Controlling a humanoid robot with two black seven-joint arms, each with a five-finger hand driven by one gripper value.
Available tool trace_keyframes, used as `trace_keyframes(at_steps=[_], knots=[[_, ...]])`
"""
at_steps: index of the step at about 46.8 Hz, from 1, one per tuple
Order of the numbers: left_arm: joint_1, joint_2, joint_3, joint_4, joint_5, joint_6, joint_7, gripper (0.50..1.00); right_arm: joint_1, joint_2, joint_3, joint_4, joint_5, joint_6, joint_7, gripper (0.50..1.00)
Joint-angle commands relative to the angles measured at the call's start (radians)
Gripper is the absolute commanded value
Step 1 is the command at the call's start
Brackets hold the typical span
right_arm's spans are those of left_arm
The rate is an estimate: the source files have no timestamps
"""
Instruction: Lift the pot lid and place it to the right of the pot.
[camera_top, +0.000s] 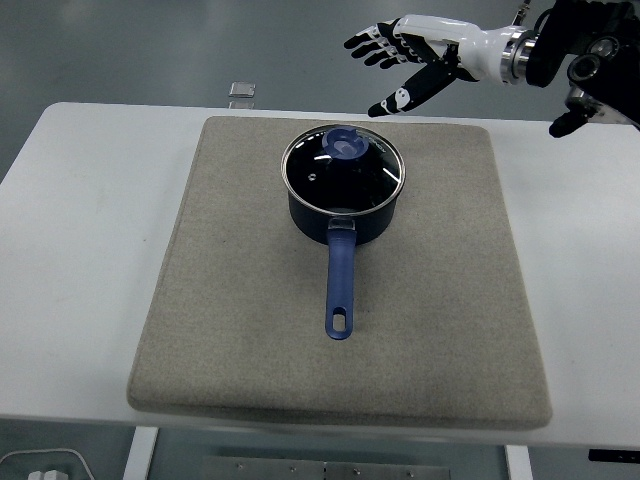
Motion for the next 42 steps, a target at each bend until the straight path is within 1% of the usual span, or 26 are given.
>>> trace_keyframes(at_steps=[1, 8, 12, 18, 30, 37, 42], knots=[[0.000, 0.000, 0.000, 0.000, 0.000, 0.000, 0.000, 1.000, 0.023, 0.009, -0.026, -0.001, -0.050, -0.003, 0.001, 0.915], [0.000, 0.000, 0.000, 0.000, 0.000, 0.000, 0.000, 1.000, 0.042, 0.028, -0.036, -0.001, -0.233, -0.003, 0.050, 0.915], [0.000, 0.000, 0.000, 0.000, 0.000, 0.000, 0.002, 1.000, 0.043, 0.037, -0.035, -0.001, -0.340, -0.003, 0.066, 0.915], [0.000, 0.000, 0.000, 0.000, 0.000, 0.000, 0.000, 1.000, 0.062, 0.049, -0.038, -0.001, -0.448, -0.003, 0.101, 0.913], [0.000, 0.000, 0.000, 0.000, 0.000, 0.000, 0.000, 1.000, 0.057, 0.077, -0.075, 0.001, -0.560, -0.010, 0.138, 0.913], [0.000, 0.000, 0.000, 0.000, 0.000, 0.000, 0.000, 1.000, 0.054, 0.098, -0.104, 0.001, -0.612, -0.016, 0.144, 0.911], [0.000, 0.000, 0.000, 0.000, 0.000, 0.000, 0.000, 1.000, 0.051, 0.123, -0.113, 0.001, -0.633, -0.036, 0.144, 0.911]])
